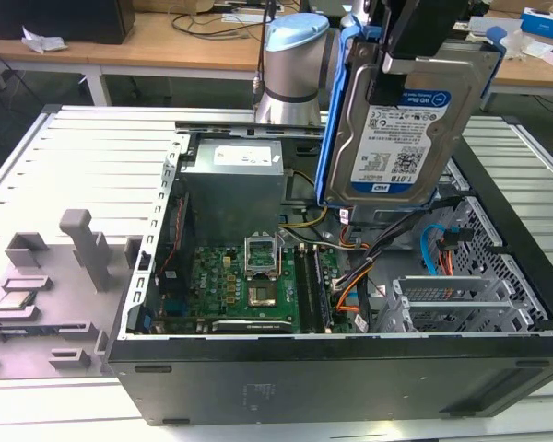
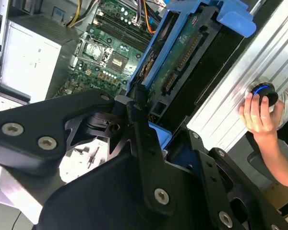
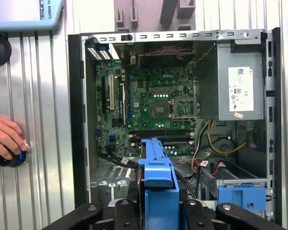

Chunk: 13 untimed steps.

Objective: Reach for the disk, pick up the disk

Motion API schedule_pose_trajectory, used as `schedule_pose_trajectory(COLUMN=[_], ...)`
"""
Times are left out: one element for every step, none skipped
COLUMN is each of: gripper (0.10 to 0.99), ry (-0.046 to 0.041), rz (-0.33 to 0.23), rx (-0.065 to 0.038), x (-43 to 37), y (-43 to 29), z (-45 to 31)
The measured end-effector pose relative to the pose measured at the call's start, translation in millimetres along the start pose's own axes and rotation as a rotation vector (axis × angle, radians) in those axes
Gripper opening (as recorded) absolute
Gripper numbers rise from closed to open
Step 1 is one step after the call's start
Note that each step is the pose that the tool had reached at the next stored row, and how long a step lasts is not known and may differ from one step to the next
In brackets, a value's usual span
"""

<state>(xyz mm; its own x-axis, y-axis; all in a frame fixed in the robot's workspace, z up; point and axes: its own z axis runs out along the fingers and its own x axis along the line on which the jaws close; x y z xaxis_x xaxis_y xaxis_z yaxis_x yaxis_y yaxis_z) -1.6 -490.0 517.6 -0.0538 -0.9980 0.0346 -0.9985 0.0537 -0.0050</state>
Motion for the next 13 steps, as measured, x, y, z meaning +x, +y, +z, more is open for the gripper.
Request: schedule_pose_trajectory(gripper=[0.369,0.369,0.369,0.369,0.369,0.369,0.369,0.369,0.369,0.369,0.369,0.369,0.369], ry=[0.0,0.0,0.0001,0.0,0.0,0.0,0.0001,0.0,0.0,0.0,0.0,0.0001,0.0001], rz=[0.0,0.0,0.0,0.0,0.0,0.0,0.0,0.0,0.0,0.0,0.0,0.0,0.0], rx=[0.0,0.0,0.0,0.0,0.0,0.0,0.0,0.0,0.0,0.0,0.0,0.0,0.0], x=[2.3,3.7,5.6,7.1,8.6,10.2,11.8,14.7,16.9,18.1,20.2,21.7,23.5], y=[-0.1,-0.2,-0.3,-0.4,-0.5,-0.6,-0.7,-0.8,-0.9,-1.0,-1.1,-1.2,-1.3], z=[0.1,0.2,0.2,0.3,0.4,0.5,0.5,0.7,0.8,0.8,0.9,1.0,1.0])
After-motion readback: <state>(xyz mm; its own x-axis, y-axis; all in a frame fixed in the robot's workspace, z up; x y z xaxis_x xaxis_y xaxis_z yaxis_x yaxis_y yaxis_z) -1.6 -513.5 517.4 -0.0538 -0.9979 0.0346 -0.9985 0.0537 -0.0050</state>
